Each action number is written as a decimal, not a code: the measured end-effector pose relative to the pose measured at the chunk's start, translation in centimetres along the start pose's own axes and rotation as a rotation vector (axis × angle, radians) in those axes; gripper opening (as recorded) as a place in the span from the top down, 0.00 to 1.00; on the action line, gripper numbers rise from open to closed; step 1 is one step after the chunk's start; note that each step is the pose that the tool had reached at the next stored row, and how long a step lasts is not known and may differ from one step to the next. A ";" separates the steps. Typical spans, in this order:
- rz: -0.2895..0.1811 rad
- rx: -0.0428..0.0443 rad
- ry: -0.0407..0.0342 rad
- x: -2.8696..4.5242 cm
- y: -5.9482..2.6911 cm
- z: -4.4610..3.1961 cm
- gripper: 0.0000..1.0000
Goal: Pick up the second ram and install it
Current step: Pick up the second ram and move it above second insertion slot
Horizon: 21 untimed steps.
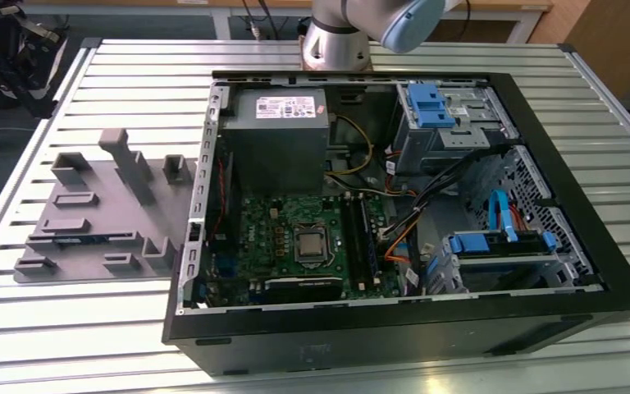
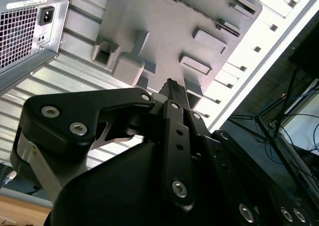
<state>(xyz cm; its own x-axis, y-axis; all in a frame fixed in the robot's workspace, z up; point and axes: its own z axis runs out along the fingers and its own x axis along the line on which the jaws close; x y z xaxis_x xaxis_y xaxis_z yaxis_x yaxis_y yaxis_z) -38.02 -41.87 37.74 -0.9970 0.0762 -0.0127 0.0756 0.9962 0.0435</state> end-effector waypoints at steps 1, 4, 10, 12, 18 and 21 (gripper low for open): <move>0.000 0.0000 0.0000 0.00 0.00 0.00 0.89; -0.003 0.0000 0.0001 0.00 0.00 0.00 0.89; -0.053 -0.0007 0.0023 0.01 -0.01 0.00 0.89; -0.081 -0.0010 0.0036 0.02 -0.01 0.00 0.89; -0.155 -0.0020 0.0067 0.02 -0.02 0.00 0.89; -0.186 -0.0024 0.0080 0.02 -0.02 0.00 0.89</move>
<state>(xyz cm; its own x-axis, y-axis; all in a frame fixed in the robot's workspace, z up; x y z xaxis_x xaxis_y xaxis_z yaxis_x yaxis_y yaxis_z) -38.04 -41.89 37.74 -0.9939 -0.1099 -0.0128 -0.1103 0.9929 0.0435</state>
